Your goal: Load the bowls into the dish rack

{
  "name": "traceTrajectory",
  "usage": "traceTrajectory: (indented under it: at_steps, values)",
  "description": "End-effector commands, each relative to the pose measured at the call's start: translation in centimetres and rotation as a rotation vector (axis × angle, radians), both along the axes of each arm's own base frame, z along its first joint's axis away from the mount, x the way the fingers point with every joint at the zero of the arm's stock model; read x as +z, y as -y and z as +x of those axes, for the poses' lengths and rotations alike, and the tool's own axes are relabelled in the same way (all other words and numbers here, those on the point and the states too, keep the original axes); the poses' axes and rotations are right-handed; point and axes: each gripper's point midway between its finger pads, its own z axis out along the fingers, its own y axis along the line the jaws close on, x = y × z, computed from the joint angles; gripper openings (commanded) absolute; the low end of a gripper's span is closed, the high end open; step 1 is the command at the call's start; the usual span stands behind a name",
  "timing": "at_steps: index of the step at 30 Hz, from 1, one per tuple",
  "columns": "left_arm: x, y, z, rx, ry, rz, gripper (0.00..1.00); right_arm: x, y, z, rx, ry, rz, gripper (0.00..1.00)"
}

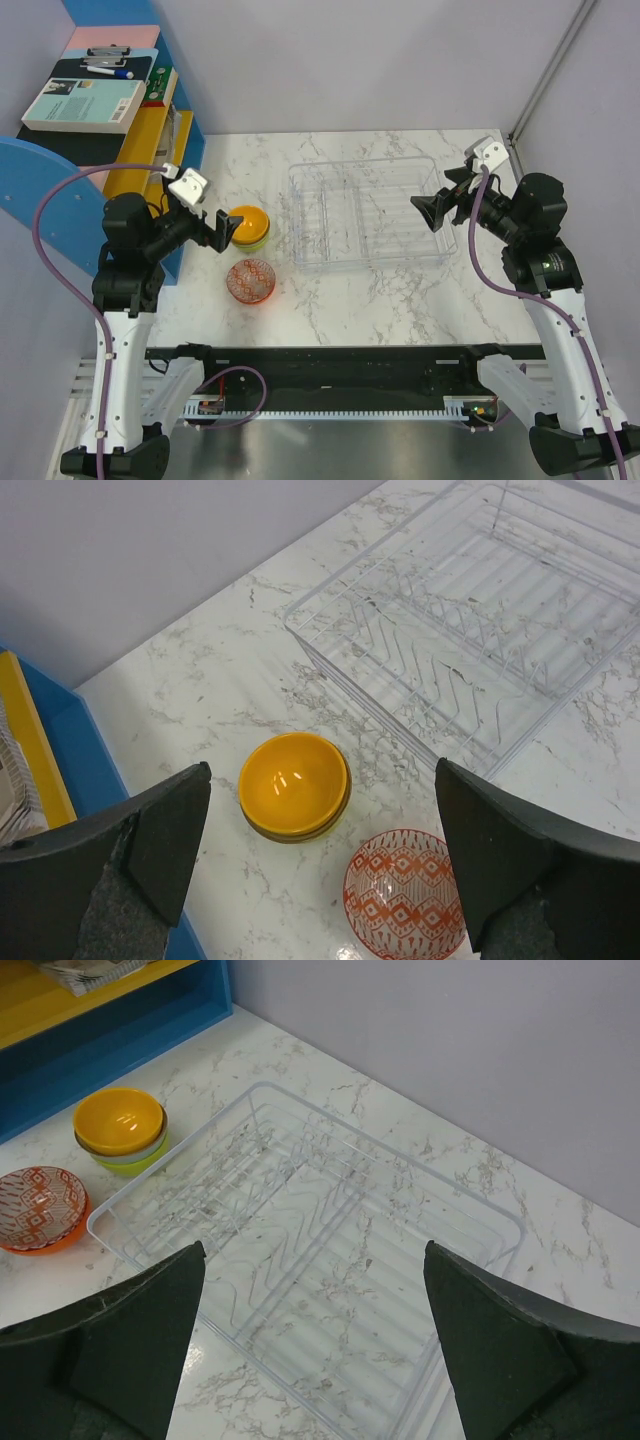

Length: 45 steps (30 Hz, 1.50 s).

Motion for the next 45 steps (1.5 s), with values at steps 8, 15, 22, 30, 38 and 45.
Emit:
traceTrajectory:
  at_steps: [8, 15, 22, 30, 38, 45]
  values:
    - [-0.1, 0.5, 0.0, -0.024, 0.001, -0.032, 1.0, 0.2, -0.5, -0.5, 0.072, 0.076, -0.072, 0.98]
    - [-3.6, -1.8, 0.8, 0.083, -0.108, 0.07, 1.0, -0.6, 0.8, 1.1, -0.013, 0.064, -0.116, 0.98]
    - [-14.6, -4.5, -0.5, 0.148, -0.425, 0.237, 1.0, -1.3, 0.9, 1.5, -0.011, 0.051, -0.135, 0.98]
    - [-22.6, -5.3, -2.9, 0.107, -0.665, 0.331, 0.97, -1.3, 1.0, 1.5, -0.017, 0.053, -0.137, 0.98]
    - [-24.7, -5.6, -4.2, 0.079, -0.754, 0.367, 0.83, -1.6, 1.0, 1.7, -0.019, 0.043, -0.14, 0.98]
    - [-26.0, -4.9, -3.8, 0.045, -0.804, 0.352, 0.71, -1.6, 0.9, 1.5, -0.009, 0.046, -0.139, 0.98]
